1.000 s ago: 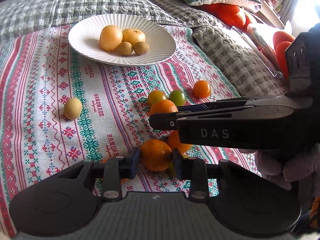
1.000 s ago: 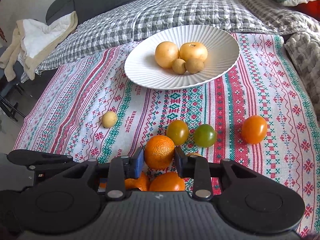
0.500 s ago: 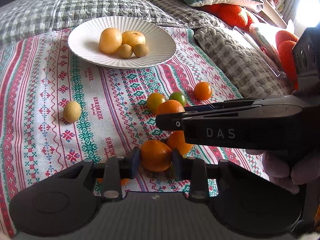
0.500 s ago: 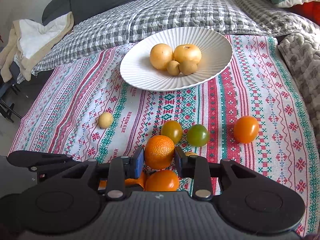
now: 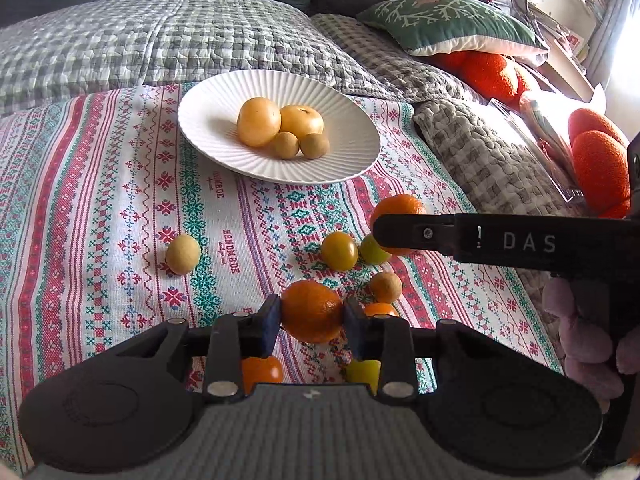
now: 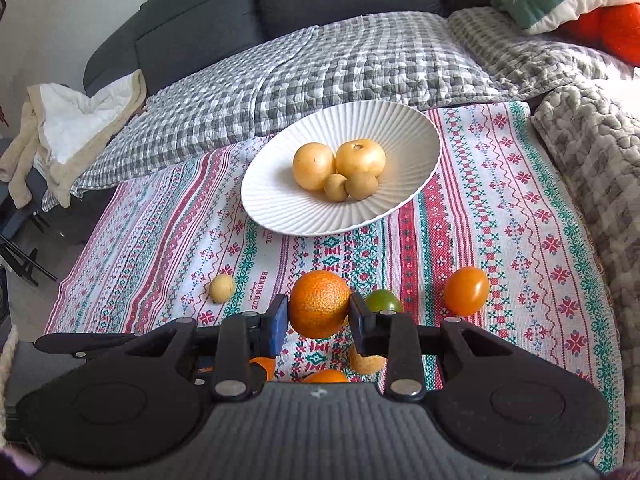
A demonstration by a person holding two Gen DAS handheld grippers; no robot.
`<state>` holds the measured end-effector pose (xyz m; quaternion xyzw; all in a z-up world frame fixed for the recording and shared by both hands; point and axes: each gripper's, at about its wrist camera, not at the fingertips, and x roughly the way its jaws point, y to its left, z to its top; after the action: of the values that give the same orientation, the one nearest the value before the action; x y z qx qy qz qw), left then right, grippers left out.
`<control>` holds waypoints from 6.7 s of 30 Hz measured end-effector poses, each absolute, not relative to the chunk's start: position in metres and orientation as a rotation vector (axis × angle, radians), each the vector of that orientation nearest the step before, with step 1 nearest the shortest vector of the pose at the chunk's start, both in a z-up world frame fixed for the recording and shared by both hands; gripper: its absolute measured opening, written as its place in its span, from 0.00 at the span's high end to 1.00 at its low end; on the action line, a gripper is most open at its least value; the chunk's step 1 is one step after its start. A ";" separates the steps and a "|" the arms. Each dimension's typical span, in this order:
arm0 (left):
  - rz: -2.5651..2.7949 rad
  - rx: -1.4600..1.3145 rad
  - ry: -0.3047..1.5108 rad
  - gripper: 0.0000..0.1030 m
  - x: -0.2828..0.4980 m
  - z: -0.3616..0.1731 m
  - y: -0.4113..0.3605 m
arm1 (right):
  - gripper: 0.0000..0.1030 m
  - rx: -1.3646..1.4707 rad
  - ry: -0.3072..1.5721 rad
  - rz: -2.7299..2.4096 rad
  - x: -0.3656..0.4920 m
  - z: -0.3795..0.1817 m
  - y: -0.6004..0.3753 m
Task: Organize fruits
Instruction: 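Carry both mandarins onto the white plate and open both tools, then withdraw both open tools from the plate toward the remaining fruits, then grasp an orange cherry tomato with the left tool while the right tool grasps another, then carry both orange tomatoes onto the white plate and open both tools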
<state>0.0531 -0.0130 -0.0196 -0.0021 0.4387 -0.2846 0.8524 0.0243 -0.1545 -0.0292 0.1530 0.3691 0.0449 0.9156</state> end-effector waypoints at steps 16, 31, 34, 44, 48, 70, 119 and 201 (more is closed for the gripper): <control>-0.533 -0.094 0.821 0.74 0.119 0.003 -0.033 | 0.72 0.349 0.663 0.046 0.065 -0.017 -0.182; -0.471 -0.028 0.815 0.74 0.162 -0.023 -0.052 | 0.72 0.256 0.687 -0.002 0.105 -0.042 -0.194; -0.473 -0.024 0.813 0.74 0.164 -0.025 -0.055 | 0.72 0.260 0.685 -0.003 0.106 -0.042 -0.194; -0.496 0.022 0.807 0.61 0.153 -0.022 -0.060 | 0.54 0.274 0.677 -0.027 0.093 -0.034 -0.200; -0.493 0.027 0.802 0.50 0.144 -0.017 -0.057 | 0.45 0.274 0.675 -0.041 0.084 -0.027 -0.202; -0.476 0.128 0.778 0.21 0.059 0.007 -0.033 | 0.25 0.208 0.698 -0.073 0.011 -0.008 -0.183; -0.456 0.157 1.084 0.71 0.052 -0.052 -0.004 | 0.21 0.324 0.991 -0.015 0.006 -0.066 -0.154; -0.491 0.065 0.851 0.72 0.176 0.022 -0.059 | 0.67 0.477 0.638 0.006 0.057 -0.021 -0.213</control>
<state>0.1761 -0.0595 0.0225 0.0312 0.4084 -0.2355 0.8813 0.0568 -0.2132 -0.0214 0.2320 0.3106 0.0031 0.9218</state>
